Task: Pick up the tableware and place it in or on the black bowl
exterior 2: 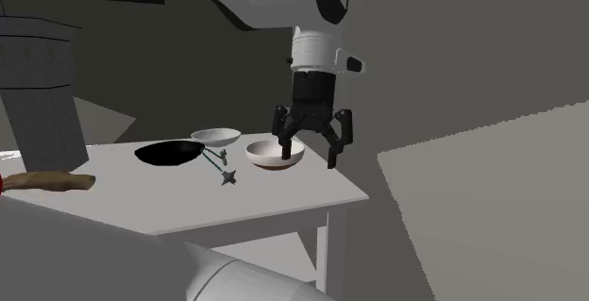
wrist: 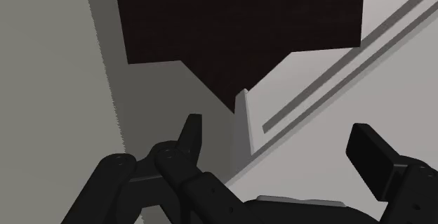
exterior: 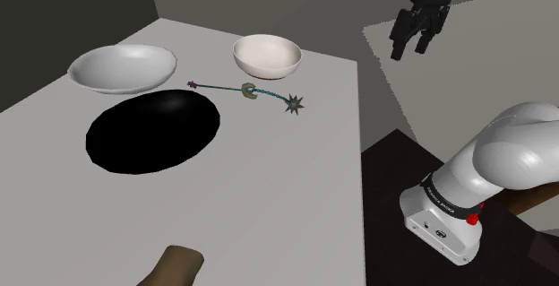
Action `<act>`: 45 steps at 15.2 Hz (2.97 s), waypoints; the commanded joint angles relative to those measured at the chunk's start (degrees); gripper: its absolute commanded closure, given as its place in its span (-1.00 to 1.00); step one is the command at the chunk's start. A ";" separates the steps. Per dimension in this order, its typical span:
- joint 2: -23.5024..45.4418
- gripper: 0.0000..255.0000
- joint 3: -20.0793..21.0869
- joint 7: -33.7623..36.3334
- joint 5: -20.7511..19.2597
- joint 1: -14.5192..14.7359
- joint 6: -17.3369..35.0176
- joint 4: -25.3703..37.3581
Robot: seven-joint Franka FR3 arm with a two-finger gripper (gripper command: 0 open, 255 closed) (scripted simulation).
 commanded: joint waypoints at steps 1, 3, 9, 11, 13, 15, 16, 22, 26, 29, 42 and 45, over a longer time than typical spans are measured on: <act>0.00 -1.00 0.00 0.00 0.00 0.00 0.00 0.00; 4.35 -1.00 0.86 1.12 1.00 0.28 2.38 2.17; 17.42 -1.00 3.13 4.28 3.15 0.92 7.98 10.33; 21.76 -1.00 3.81 5.31 3.60 1.07 9.32 13.58; 26.09 -1.00 4.42 6.33 3.91 1.23 10.39 17.10; 30.42 -1.00 4.98 7.37 4.09 1.41 11.20 20.89; 32.58 -1.00 5.23 7.89 4.14 1.51 11.50 22.89; 45.80 -1.00 6.46 11.05 3.87 2.32 11.84 36.58; 48.33 -1.00 6.67 11.62 3.78 2.63 13.16 37.97; 48.27 -1.00 6.76 11.56 3.85 2.74 15.47 35.61; 48.32 1.00 6.83 11.52 3.90 2.83 17.44 33.69; 48.31 1.00 6.83 11.52 3.90 2.83 17.44 33.68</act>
